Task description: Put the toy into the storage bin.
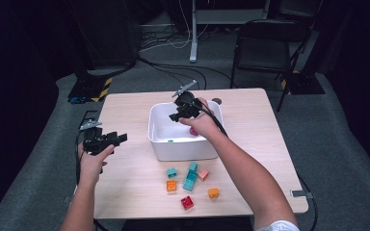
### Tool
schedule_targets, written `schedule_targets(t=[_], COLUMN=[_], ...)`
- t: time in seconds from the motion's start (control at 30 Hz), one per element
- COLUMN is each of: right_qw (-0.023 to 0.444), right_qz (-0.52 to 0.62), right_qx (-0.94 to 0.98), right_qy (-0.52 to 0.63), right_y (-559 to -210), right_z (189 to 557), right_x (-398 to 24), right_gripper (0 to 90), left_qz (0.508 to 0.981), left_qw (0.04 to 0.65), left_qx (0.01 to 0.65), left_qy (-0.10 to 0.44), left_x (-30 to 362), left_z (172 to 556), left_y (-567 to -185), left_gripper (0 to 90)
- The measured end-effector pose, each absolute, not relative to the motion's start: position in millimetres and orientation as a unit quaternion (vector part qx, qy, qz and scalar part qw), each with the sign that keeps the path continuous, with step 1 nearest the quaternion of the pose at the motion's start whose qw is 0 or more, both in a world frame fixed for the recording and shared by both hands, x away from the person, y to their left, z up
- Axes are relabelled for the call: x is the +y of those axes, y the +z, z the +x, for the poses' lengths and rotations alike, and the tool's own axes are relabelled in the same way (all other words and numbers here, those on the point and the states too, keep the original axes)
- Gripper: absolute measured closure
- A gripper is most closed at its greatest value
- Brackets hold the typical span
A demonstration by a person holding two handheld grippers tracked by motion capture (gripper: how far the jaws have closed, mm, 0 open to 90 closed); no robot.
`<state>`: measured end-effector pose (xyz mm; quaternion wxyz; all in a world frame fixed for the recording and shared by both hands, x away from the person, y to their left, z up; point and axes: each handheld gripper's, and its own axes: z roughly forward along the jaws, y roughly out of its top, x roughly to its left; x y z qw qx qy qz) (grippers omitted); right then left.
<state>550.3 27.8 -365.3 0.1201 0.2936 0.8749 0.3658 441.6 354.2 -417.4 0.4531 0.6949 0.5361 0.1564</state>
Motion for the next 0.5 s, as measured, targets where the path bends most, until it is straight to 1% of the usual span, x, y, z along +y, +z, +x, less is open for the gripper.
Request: schedule_targets(t=[0.1,0.2,0.5], right_qw=[0.121,0.123,0.119], right_qz=[0.291,0.283,0.268], right_qx=[0.873,0.871,0.866], right_qy=[0.373,0.383,0.404], right_y=[-359,-347,-341], right_z=[544,530,499], right_x=[25,17,-3], right_gripper=[49.8,48.6,48.6], left_qz=[0.694,0.695,0.693], left_qw=[0.454,0.452,0.453], left_qx=[0.536,0.537,0.537], left_qy=[0.157,0.158,0.160], left_x=[354,354,353], left_z=[442,442,442], left_y=[-417,-417,-418], left_gripper=[42.7,42.5,42.5])
